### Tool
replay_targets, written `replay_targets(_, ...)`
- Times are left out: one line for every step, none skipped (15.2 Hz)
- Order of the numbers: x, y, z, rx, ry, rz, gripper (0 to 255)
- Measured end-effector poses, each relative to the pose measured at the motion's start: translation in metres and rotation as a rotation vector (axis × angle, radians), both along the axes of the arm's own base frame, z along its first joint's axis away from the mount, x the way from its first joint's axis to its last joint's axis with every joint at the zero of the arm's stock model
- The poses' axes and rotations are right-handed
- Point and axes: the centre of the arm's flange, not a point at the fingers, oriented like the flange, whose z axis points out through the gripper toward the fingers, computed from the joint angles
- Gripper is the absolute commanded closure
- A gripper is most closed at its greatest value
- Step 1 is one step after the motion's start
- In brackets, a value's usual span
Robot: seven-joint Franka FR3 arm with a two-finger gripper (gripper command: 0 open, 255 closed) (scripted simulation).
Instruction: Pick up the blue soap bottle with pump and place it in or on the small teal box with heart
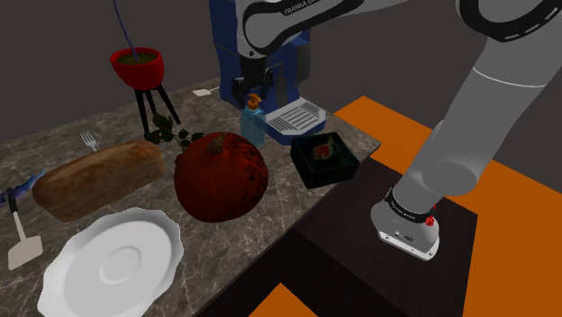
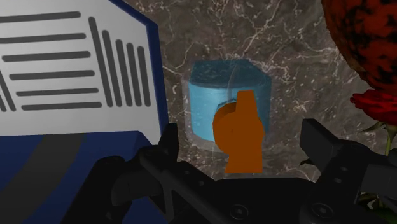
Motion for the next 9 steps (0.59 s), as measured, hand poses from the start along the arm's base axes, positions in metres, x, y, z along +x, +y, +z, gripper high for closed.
replay_targets(0.0, -0.0003, -0.0019, 0.0, 0.0, 0.0, 0)
replay_targets(0.0001, -0.0004, -0.0028, 0.0, 0.0, 0.0, 0)
replay_targets(0.0005, -0.0003, -0.0033, 0.0, 0.0, 0.0, 0)
replay_targets(0.0005, -0.0003, -0.0035, 0.0, 0.0, 0.0, 0)
replay_targets(0.0005, -0.0003, -0.0036, 0.0, 0.0, 0.0, 0)
replay_targets(0.0006, -0.0003, -0.0037, 0.0, -0.001, 0.0, 0)
replay_targets(0.0006, -0.0003, -0.0037, 0.0, -0.001, 0.0, 255)
replay_targets(0.0006, -0.0003, -0.0037, 0.0, -0.001, 0.0, 255)
replay_targets(0.0006, -0.0003, -0.0035, 0.0, -0.001, 0.0, 255)
